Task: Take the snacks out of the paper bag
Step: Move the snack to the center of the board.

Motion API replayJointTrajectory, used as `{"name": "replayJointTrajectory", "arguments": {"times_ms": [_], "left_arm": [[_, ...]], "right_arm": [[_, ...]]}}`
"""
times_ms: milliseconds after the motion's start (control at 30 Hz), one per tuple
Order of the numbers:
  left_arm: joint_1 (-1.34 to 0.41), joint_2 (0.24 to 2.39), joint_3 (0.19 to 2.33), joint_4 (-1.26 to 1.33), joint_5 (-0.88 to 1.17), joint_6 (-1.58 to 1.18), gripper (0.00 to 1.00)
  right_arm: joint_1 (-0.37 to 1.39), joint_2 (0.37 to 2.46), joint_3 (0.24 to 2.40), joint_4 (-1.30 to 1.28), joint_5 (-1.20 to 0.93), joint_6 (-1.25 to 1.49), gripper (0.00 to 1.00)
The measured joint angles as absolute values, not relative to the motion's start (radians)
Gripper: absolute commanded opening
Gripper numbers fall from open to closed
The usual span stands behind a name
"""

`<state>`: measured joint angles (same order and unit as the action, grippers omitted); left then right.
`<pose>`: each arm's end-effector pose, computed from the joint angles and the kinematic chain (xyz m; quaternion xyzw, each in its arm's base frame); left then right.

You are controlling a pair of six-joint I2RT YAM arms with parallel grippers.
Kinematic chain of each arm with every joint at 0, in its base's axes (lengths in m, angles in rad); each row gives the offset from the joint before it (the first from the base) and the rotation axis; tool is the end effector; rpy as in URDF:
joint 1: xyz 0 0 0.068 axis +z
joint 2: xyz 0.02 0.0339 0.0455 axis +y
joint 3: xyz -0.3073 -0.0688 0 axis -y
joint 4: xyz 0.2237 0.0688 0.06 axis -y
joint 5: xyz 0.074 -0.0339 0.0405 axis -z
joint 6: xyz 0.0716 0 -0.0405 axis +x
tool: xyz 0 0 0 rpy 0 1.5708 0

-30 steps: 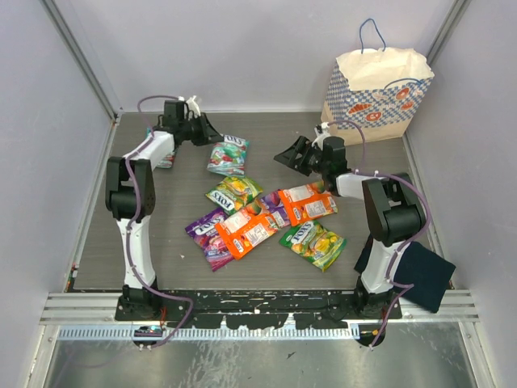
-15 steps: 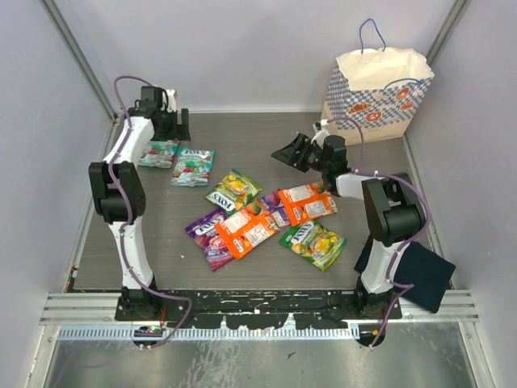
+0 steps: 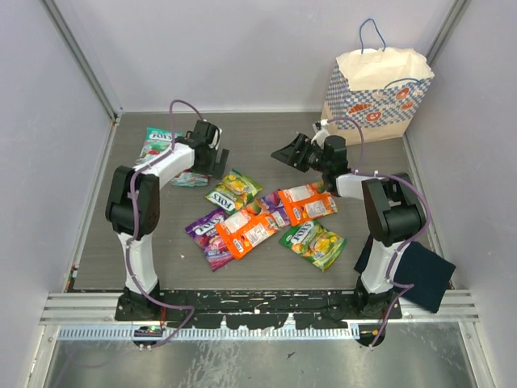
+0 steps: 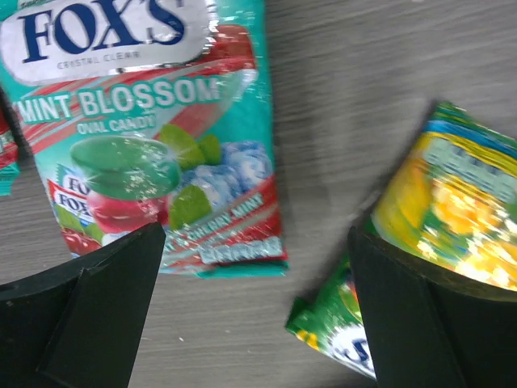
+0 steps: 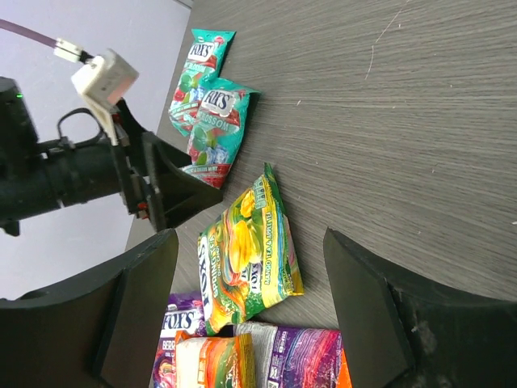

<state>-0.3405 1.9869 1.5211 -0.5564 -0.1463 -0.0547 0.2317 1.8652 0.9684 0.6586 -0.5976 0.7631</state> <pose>0.4244 -0.1393 0.2241 0.1171 0.9531 0.0159 0.2787 0.4045 0.1368 0.2388 0.0217 0.7727 0.4852 0.4087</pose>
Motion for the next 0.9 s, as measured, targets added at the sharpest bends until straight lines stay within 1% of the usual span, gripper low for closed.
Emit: {"name": "replayJointTrajectory", "arguments": {"times_ms": [233, 367, 667, 900], "left_arm": [[-0.320, 2.058, 1.521, -0.527, -0.268, -0.071, 0.98], [-0.318, 2.092, 1.559, -0.525, -0.295, -0.062, 0.98], [-0.298, 2.226, 1.761, -0.536, -0.303, -0.044, 0.98], [-0.268, 2.298, 1.887, -0.599, -0.319, -0.138, 0.98]], "right_arm": [[0.233, 1.865, 0.965, 0.667, -0.604, 0.763, 0.78], [0.233, 1.865, 0.965, 0.667, -0.604, 0.763, 0.78], [0.233, 1.865, 0.965, 0.679, -0.608, 0.764, 0.79], [0.233, 1.865, 0.965, 0.681, -0.613, 0.764, 0.79]]}}
